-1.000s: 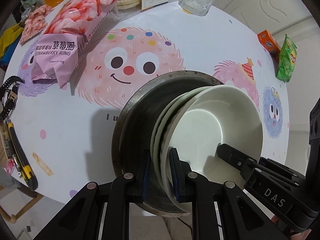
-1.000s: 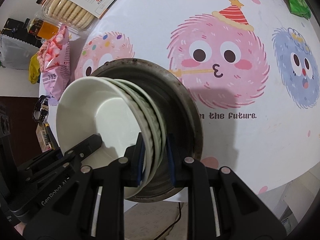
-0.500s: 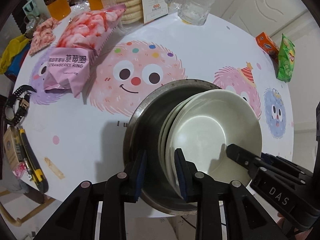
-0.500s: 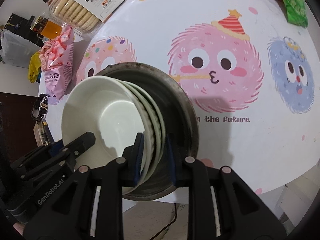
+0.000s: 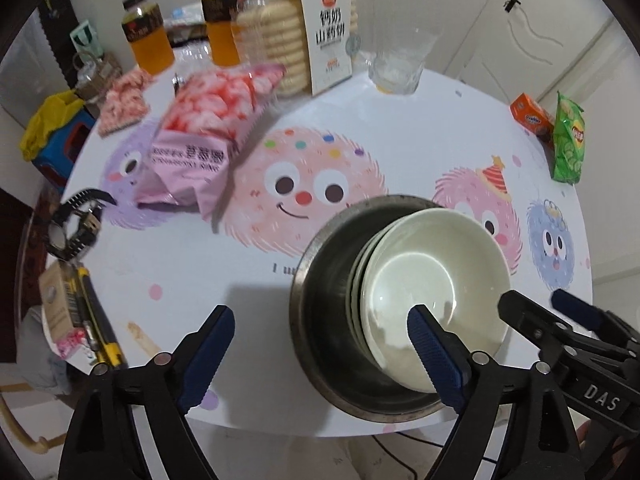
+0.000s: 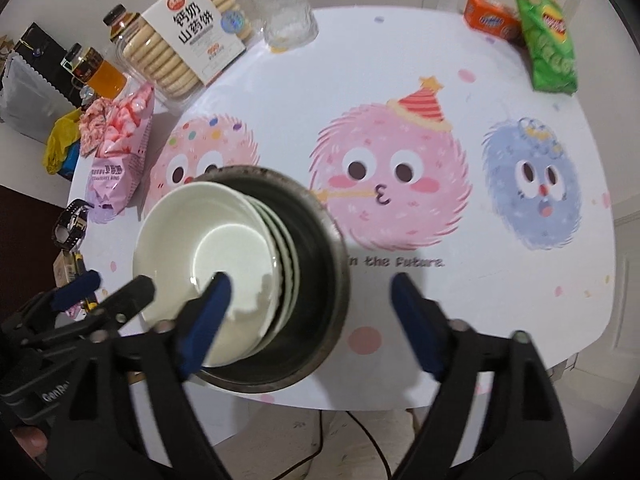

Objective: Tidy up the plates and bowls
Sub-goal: 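Open both grippers to release the stack and pull back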

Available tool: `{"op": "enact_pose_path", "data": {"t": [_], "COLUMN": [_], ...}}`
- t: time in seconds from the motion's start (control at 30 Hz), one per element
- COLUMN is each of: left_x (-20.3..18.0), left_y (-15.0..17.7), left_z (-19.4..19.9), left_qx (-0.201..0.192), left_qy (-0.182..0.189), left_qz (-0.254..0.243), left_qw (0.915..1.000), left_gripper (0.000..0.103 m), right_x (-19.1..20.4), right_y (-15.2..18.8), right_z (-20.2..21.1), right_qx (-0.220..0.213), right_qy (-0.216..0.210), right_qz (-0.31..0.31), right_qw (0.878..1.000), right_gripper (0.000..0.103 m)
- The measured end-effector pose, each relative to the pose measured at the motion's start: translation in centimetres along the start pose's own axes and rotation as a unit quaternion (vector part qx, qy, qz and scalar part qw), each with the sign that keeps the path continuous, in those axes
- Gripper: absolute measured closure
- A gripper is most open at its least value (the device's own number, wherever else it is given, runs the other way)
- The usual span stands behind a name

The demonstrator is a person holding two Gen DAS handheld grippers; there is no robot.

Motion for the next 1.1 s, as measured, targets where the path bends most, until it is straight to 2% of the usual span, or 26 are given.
{"op": "enact_pose_path", "data": {"t": [0.03, 0.07, 0.2, 0.27, 0.4, 0.57, 0.73, 0.93, 1.1], "left_x": [0.0, 0.0, 0.0, -0.1, -0.3, -0.3, -0.2, -0.4, -0.3], "left_y": [-0.1, -0.1, -0.4, -0.3, 0.4, 1.1, 1.7, 2.6, 2.5], "left_z": [0.3, 0.6, 2.0, 2.7, 3.8, 5.8, 7.7, 8.3, 8.7], "left_qx": [-0.005, -0.011, -0.039, -0.049, -0.055, -0.075, -0.095, -0.091, -0.100], "left_qy": [-0.002, -0.003, -0.007, -0.005, -0.008, -0.007, -0.016, -0.028, -0.029], "left_qz": [-0.002, -0.002, -0.003, -0.002, 0.007, 0.023, 0.030, 0.029, 0.026], "left_qw": [1.0000, 0.9999, 0.9992, 0.9988, 0.9984, 0.9969, 0.9949, 0.9950, 0.9942], "left_gripper": [0.010, 0.009, 0.003, 0.002, 0.001, 0.001, 0.000, 0.000, 0.000], "right_x": [0.0, 0.0, -0.2, -0.2, 0.4, 0.2, 0.8, 1.5, 1.4], "right_y": [-0.1, -0.2, -0.1, -0.1, -0.4, -0.2, 0.6, 1.6, 1.6], "right_z": [0.4, 0.7, 1.8, 2.9, 5.6, 7.7, 9.9, 10.3, 10.3], "right_qx": [-0.008, -0.013, -0.015, -0.039, -0.097, -0.124, -0.162, -0.155, -0.152], "right_qy": [0.004, 0.007, 0.002, 0.007, 0.016, 0.004, 0.010, -0.016, -0.004], "right_qz": [0.006, 0.009, 0.011, 0.019, 0.075, 0.077, 0.108, 0.119, 0.101], "right_qw": [1.000, 1.000, 1.000, 0.999, 0.992, 0.989, 0.981, 0.981, 0.983], "right_gripper": [0.003, 0.000, 0.000, 0.000, 0.000, 0.000, 0.000, 0.000, 0.000]}}
Point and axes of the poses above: each gripper's, at about its wrist camera, not at the fingertips, and z roughly against the way its jaws point, x to its left, y to its underside, the point moved 5 cm from there along -z, roughly the way its jaws point, and after that the axes turned 15 degrees about -x, right-handed, at the moved point
